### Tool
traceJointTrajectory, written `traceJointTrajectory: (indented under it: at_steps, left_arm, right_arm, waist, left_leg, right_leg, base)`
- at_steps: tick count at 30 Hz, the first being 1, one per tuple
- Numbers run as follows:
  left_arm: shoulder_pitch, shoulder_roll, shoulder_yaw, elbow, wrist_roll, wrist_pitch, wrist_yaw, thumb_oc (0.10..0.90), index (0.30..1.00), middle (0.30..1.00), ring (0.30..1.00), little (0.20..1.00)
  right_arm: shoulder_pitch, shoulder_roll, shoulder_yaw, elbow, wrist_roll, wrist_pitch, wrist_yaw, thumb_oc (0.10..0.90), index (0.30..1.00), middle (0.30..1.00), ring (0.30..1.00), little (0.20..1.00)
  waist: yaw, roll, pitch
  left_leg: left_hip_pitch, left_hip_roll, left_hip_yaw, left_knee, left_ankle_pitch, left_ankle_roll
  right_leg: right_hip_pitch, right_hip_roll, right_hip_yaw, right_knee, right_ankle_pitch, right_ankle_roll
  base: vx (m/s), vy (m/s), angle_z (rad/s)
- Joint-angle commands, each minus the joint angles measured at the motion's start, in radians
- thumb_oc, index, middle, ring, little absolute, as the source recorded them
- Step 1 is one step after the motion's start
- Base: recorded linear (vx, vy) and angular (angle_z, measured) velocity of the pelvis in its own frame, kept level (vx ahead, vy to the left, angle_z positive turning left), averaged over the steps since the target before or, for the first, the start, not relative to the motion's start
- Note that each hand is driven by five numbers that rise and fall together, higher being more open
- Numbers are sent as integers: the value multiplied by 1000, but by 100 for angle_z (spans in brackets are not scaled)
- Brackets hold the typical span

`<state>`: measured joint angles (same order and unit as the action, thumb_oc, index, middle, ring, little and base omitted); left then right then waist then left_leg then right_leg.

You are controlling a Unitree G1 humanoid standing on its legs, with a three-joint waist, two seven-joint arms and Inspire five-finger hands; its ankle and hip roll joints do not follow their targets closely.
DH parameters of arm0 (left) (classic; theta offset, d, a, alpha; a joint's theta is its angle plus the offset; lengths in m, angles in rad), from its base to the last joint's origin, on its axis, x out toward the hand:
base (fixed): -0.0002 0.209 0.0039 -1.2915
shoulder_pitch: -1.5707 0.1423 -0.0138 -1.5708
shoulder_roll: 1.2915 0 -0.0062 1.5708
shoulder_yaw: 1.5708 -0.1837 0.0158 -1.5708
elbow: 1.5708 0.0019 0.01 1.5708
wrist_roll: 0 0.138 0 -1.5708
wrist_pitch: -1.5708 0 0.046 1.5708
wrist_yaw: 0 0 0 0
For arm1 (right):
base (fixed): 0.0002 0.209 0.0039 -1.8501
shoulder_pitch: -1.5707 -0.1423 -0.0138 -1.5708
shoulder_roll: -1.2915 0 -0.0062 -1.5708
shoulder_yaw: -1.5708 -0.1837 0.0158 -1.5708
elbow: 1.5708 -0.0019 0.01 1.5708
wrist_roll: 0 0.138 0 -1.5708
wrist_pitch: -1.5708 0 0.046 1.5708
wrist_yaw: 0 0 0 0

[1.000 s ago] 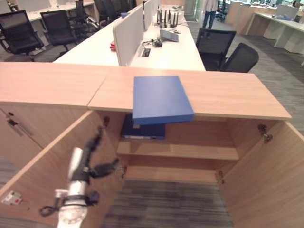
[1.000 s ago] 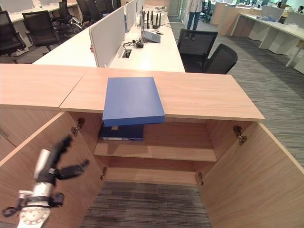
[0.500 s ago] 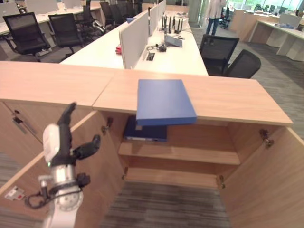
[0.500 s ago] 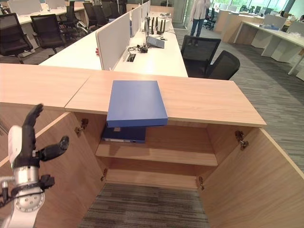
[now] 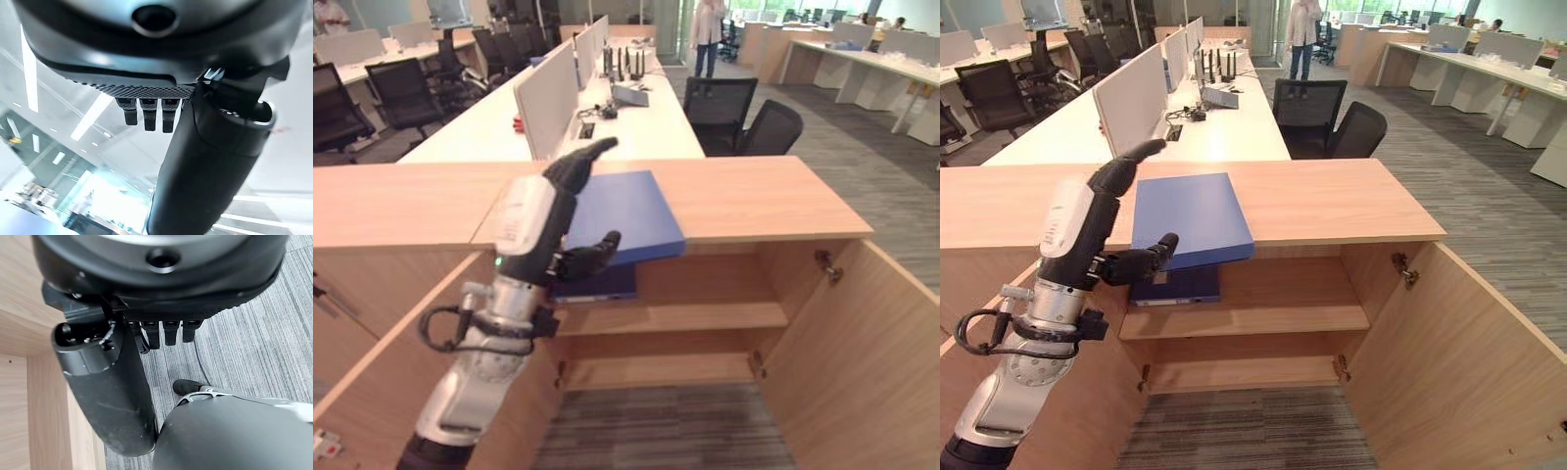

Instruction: Put the empty folder in the office cabinet

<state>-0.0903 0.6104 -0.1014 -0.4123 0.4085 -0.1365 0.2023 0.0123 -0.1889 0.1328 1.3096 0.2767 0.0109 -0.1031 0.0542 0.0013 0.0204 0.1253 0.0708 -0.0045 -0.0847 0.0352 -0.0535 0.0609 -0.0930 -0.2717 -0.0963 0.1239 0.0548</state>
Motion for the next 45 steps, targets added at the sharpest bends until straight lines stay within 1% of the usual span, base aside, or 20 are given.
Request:
traceJointTrajectory:
  at_steps: [1, 7, 14, 23, 28, 29, 31, 37, 43, 45]
  left_arm:
    - [-174, 66, 11, -54, 9, -40, 9, 800, 900, 900, 900, 900]
    - [-190, 67, -26, -3, 5, -23, -23, 800, 900, 900, 900, 900]
    - [-212, 77, -45, 79, 54, 10, -67, 800, 900, 900, 900, 900]
    - [-213, 74, -43, 136, 111, 32, -69, 800, 900, 900, 900, 900]
    - [-259, 85, -72, 210, 219, 51, -43, 800, 900, 900, 900, 900]
    - [-262, 84, -75, 214, 221, 51, -40, 800, 900, 900, 900, 900]
    - [-293, 90, -99, 250, 281, 65, -25, 800, 900, 900, 900, 900]
    - [-325, 91, -131, 312, 353, 87, -15, 800, 900, 900, 900, 900]
    - [-336, 84, -145, 350, 385, 102, -6, 800, 900, 900, 900, 900]
    - [-347, 89, -156, 379, 423, 113, 1, 800, 900, 900, 900, 900]
  right_arm:
    - [-47, 21, 23, 52, -4, 2, 0, 800, 900, 900, 900, 900]
    - [-48, 23, 30, 50, -8, 6, 6, 800, 900, 900, 900, 900]
    - [-41, 18, 33, 65, -30, 23, 21, 800, 900, 900, 900, 900]
    - [-29, 9, 25, 79, -41, 32, 27, 800, 900, 900, 900, 900]
    - [-23, 3, 29, 78, -45, 32, 25, 800, 900, 900, 900, 900]
    - [-23, 3, 28, 78, -45, 32, 25, 800, 900, 900, 900, 900]
    - [-28, 0, 32, 75, -44, 30, 21, 800, 900, 900, 900, 900]
    - [-30, -3, 33, 71, -47, 32, 15, 800, 900, 900, 900, 900]
    - [-33, -1, 38, 69, -49, 32, 15, 800, 900, 900, 900, 900]
    - [-33, -2, 42, 67, -55, 33, 15, 800, 900, 900, 900, 900]
  waist:
    - [3, -23, -2]
    - [-3, -21, -2]
    - [-12, -17, -5]
    - [-20, -14, -8]
    - [-32, -11, -12]
    - [-32, -11, -12]
    - [-36, -10, -11]
    - [-42, -9, -13]
    - [-44, -8, -14]
    - [-46, -7, -14]
  left_leg:
    - [42, -13, -18, -3, -125, 4]
    - [51, -15, -13, -3, -129, 6]
    - [58, -16, -5, -3, -133, 7]
    - [64, -17, 5, -3, -137, 8]
    - [69, -17, 13, -3, -139, 8]
    - [69, -17, 13, -3, -139, 8]
    - [69, -17, 17, -3, -140, 8]
    - [70, -18, 22, -3, -142, 9]
    - [71, -19, 24, -3, -142, 10]
    - [72, -20, 24, -3, -142, 10]
  right_leg:
    - [70, -10, -21, 9, -115, 55]
    - [71, -11, -14, 9, -112, 56]
    - [74, -10, -3, 9, -111, 56]
    - [76, -8, 3, 9, -111, 57]
    - [76, -7, 11, 9, -112, 58]
    - [76, -7, 11, 9, -112, 58]
    - [75, -7, 15, 9, -111, 58]
    - [75, -8, 18, 9, -112, 60]
    - [75, -8, 19, 9, -112, 59]
    - [75, -8, 20, 9, -112, 60]
  base:
    - [0, 0, 0]
    - [0, 0, 0]
    - [4, 5, -5]
    - [2, 1, -2]
    - [0, -1, -3]
    - [-1, 0, -8]
    - [-3, -1, -6]
    - [-1, 0, -5]
    - [0, 0, 0]
    - [0, 0, 0]
